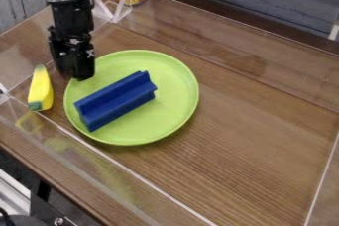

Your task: Remove the banana from inside the green plate and put it on the table

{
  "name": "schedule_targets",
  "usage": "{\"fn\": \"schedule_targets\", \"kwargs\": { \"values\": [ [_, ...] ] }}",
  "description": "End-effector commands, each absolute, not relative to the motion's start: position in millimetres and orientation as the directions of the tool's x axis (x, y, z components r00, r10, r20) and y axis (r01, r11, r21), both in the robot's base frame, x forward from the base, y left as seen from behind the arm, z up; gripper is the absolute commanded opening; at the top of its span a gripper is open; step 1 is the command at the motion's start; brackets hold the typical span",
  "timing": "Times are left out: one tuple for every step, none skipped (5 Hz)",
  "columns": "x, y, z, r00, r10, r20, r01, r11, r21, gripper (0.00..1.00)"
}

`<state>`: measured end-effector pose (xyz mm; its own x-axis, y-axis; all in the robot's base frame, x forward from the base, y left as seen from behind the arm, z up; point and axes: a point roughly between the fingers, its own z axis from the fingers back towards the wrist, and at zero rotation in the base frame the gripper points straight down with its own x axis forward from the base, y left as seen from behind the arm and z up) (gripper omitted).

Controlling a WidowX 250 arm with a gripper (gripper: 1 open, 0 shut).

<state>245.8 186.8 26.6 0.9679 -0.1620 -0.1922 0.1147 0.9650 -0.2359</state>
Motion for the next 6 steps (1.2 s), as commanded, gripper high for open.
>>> {"fn": "schedule_targets", "kwargs": {
  "values": [
    [245,193,53.7,0.981,-0.143,-0.128,0.119,0.977,-0.178,1.00],
    [254,180,55.8,0.971,-0.211,-0.111,0.191,0.967,-0.170,1.00],
    [264,167,60.5,0.957,-0.275,-0.093,0.259,0.953,-0.155,1.00],
    [269,166,75.2,0.974,-0.217,-0.072,0.206,0.970,-0.129,1.00],
    [271,171,76.4,0.984,-0.166,-0.065,0.157,0.980,-0.126,1.00],
    [269,179,68.7,0.987,-0.144,-0.066,0.134,0.982,-0.132,1.00]
  ]
}}
